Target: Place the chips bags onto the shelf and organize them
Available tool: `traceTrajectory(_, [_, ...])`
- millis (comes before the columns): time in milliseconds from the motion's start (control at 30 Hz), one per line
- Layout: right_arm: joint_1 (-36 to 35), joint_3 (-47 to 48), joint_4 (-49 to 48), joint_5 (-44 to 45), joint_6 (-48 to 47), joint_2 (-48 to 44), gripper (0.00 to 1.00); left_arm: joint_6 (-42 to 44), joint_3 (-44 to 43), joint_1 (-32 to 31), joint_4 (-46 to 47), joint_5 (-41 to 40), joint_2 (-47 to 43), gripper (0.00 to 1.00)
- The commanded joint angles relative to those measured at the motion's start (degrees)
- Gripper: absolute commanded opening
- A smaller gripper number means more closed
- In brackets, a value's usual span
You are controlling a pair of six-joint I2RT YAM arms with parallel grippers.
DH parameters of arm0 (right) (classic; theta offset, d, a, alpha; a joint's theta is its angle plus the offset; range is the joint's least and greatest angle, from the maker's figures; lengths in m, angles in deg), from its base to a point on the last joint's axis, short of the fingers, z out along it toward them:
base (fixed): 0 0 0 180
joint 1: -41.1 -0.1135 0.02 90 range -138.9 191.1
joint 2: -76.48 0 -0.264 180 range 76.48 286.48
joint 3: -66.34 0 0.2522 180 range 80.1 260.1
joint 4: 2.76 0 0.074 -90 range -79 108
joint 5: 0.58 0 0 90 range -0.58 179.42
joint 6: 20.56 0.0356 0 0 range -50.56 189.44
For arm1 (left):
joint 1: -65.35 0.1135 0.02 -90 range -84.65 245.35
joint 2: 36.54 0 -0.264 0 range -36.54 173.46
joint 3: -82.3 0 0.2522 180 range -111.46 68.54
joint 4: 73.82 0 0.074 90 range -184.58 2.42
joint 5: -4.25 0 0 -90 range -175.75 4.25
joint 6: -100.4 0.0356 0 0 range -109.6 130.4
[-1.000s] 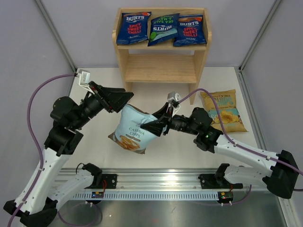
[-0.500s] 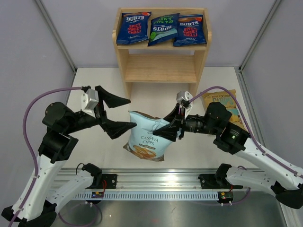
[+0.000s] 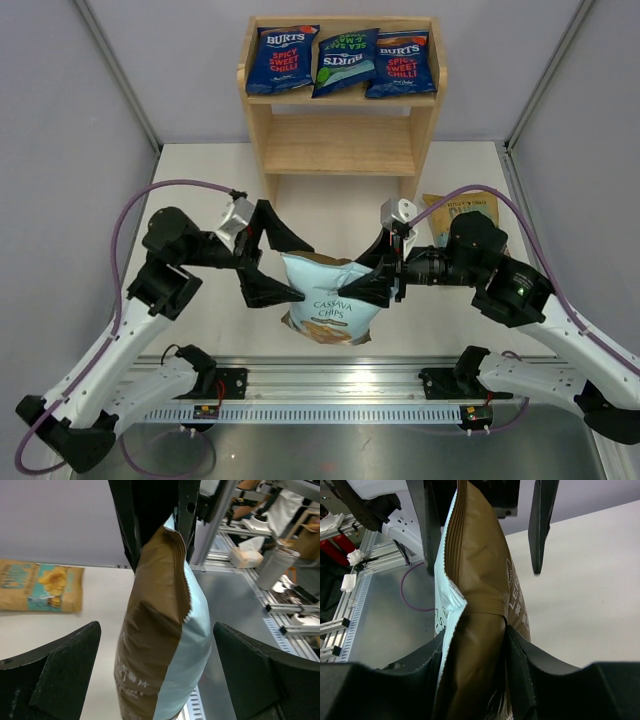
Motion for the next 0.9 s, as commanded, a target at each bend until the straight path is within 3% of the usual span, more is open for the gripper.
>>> traceTrajectory(0, [0.04, 4.38, -2.18, -1.54, -1.30, 0.94, 0.11, -0.28, 0.40, -4.20, 4.28, 2.08, 2.23, 0.99])
traceTrajectory(233, [0.04, 5.18, -3.85, 0.31, -0.51, 2.35, 0.11, 1.41, 0.04, -7.99, 2.51, 0.05, 6.63, 0.98])
traceTrajectory(267, [0.04, 5.09, -4.20, 0.57, -0.59, 2.35, 0.11, 1.59, 0.04, -8.26, 2.51, 0.14, 7.33, 0.93])
traceTrajectory(300, [0.04, 4.92, -4.20, 1.35, -0.77, 2.35, 0.12, 1.77, -0.04, -8.43, 2.51, 0.31, 7.51, 0.78])
traceTrajectory(367, [0.04, 5.00, -3.42, 2.76, -1.29, 2.26, 0.13, 1.77, -0.04, -8.52, 2.60, -0.04, 8.04, 0.65])
traceTrajectory(433, [0.04, 4.65, -3.24, 5.04, -1.56, 2.00, 0.16, 2.12, -0.31, -8.52, 1.90, -1.44, 8.21, 0.42])
traceTrajectory(500, [0.12, 3.78, -3.24, 8.81, -1.21, 1.21, 0.20, 2.47, -0.39, -8.52, 1.37, -4.15, 8.39, 0.37])
traceTrajectory(533, [0.04, 3.34, -3.50, 9.70, -1.30, 0.77, 0.30, 2.38, -0.39, -8.44, 1.55, -4.95, 8.48, 0.31])
traceTrajectory(633, [0.04, 1.49, -4.38, 13.22, -1.30, -1.34, 0.43, 1.07, -0.74, -8.44, 2.42, -8.12, 9.00, 0.29])
traceTrajectory(733, [0.04, -0.09, -3.85, 20.50, -1.39, -3.62, 0.80, -1.21, -1.18, -8.35, 3.82, -10.58, 9.36, 0.25])
traceTrajectory(767, [0.04, -0.44, -3.50, 23.04, -1.04, -4.94, 0.97, -2.35, -1.62, -8.44, 3.92, -11.37, 9.27, 0.23])
traceTrajectory(867, [0.12, -1.76, -1.84, 36.90, 0.54, -7.40, 1.00, -5.16, -2.59, -7.82, 4.62, -15.58, 9.27, 0.21])
